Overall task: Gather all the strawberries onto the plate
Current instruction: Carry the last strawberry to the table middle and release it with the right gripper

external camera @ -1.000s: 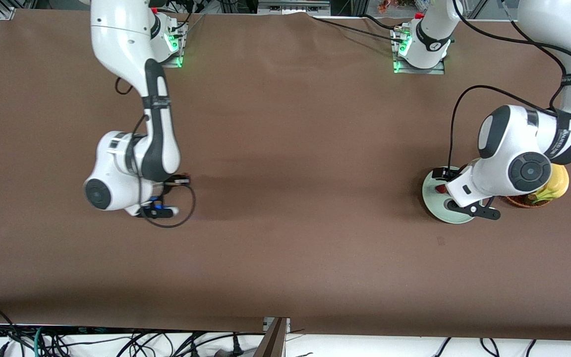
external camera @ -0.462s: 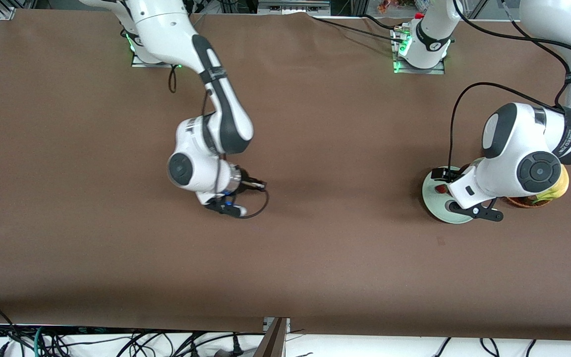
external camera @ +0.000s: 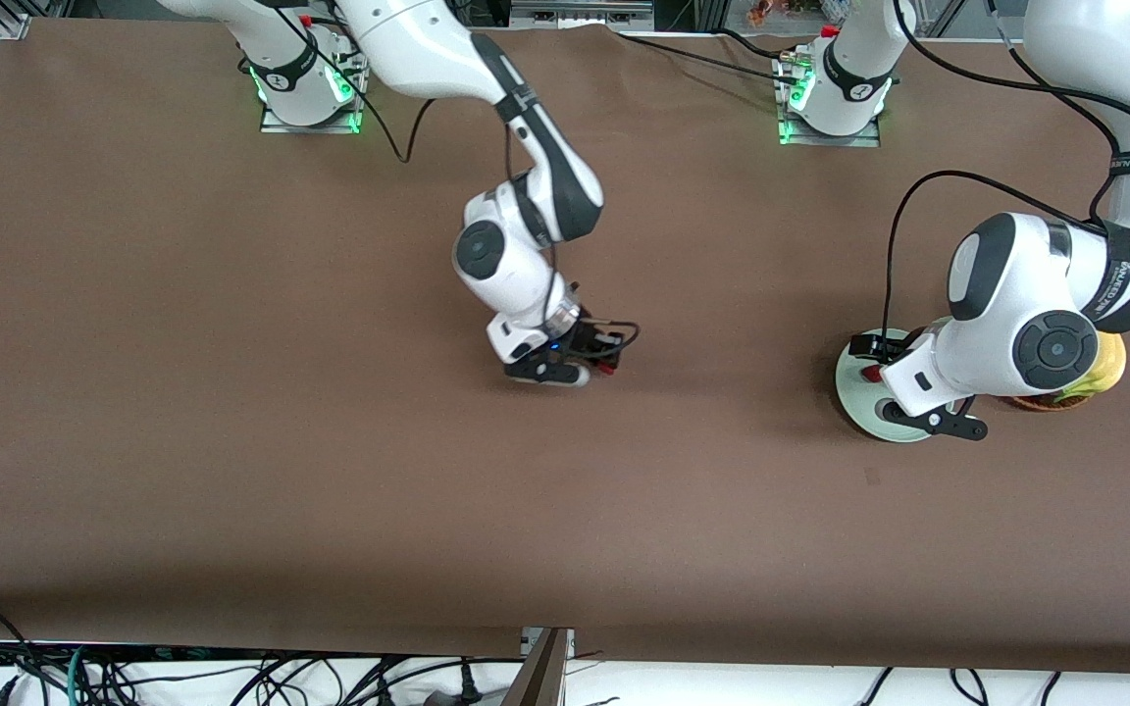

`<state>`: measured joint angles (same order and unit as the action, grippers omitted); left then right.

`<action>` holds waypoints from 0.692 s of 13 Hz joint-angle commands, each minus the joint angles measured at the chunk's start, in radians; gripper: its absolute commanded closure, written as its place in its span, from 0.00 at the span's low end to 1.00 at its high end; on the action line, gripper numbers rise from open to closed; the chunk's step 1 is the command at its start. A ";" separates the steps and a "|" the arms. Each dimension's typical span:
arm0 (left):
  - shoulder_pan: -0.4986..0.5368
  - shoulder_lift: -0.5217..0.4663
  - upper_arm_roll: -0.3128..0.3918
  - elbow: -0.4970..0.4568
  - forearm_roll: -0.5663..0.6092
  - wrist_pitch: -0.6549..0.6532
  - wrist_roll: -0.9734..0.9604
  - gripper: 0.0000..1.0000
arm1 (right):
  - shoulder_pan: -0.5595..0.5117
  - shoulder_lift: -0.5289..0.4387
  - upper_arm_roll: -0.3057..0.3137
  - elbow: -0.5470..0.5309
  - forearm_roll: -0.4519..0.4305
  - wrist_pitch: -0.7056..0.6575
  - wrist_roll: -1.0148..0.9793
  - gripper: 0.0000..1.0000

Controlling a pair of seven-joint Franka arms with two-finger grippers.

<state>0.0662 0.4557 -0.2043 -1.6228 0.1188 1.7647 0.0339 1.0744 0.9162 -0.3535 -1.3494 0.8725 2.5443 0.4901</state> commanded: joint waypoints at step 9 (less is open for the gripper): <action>-0.005 0.014 0.003 0.018 -0.054 -0.008 0.020 0.00 | 0.073 0.171 0.019 0.231 0.002 0.080 0.107 0.00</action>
<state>0.0656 0.4619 -0.2047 -1.6227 0.0793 1.7650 0.0339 1.1628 1.0787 -0.3355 -1.1529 0.8725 2.6239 0.5877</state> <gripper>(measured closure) 0.000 0.502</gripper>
